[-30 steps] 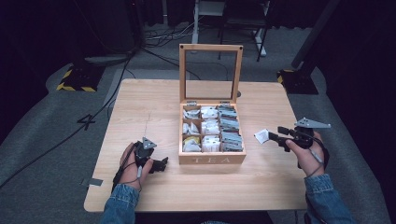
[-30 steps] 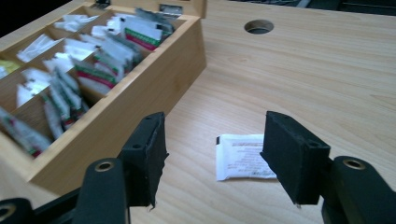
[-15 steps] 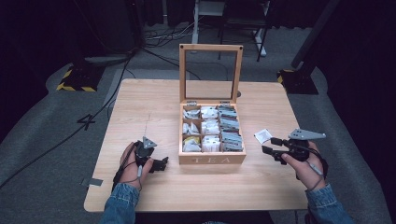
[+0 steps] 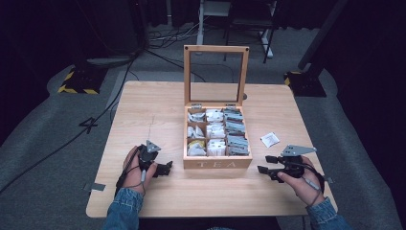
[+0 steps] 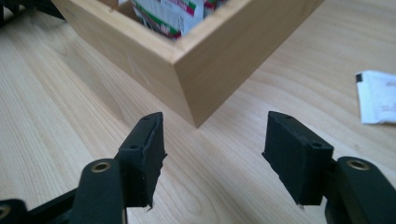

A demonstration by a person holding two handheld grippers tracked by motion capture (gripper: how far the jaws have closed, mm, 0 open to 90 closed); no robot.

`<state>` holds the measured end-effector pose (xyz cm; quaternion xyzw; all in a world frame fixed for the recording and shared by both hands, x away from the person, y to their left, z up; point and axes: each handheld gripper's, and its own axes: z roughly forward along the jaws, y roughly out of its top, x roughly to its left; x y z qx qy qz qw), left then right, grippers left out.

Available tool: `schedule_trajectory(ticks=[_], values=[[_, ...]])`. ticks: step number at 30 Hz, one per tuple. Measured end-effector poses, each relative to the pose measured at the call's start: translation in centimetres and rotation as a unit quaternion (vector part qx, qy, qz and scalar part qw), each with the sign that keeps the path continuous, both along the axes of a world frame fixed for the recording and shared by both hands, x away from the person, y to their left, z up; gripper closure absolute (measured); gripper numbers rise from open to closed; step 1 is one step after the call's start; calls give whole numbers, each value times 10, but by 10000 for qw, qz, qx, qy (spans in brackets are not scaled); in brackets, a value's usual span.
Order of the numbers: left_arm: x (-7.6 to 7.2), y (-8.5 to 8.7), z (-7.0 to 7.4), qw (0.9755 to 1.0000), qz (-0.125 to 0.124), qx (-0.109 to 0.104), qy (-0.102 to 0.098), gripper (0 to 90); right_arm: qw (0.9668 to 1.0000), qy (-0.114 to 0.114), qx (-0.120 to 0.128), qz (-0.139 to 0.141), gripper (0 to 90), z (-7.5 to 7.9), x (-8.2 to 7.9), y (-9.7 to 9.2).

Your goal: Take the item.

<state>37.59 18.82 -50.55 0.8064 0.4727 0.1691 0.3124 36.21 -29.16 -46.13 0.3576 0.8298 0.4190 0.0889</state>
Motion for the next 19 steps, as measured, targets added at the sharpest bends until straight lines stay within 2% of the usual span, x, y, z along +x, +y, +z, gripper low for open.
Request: schedule_trajectory(ticks=[2,6,9,12,14,16,18,19], values=[[0,0,0,10000,0,1,-1,1,9999,32,-95,71,370,-10,1,2],[0,0,0,10000,-21,18,4,1,9990,-104,-364,221,348,-20,2,6],[1,0,0,10000,-22,16,1,1,9984,-184,-456,266,327,-26,3,7],[1,0,0,10000,-8,-1,7,1,9980,-121,-518,342,313,-31,4,8],[2,-1,0,10000,-4,3,7,1,9976,-95,-548,419,252,-37,5,9],[2,-1,0,10000,-12,0,8,1,9971,-172,-553,485,226,-39,5,10],[2,-1,0,10000,-11,5,1,1,9945,-386,-700,671,138,-42,5,14],[3,-1,0,10000,-8,0,-6,1,9945,-386,-700,671,138,-42,5,14]])
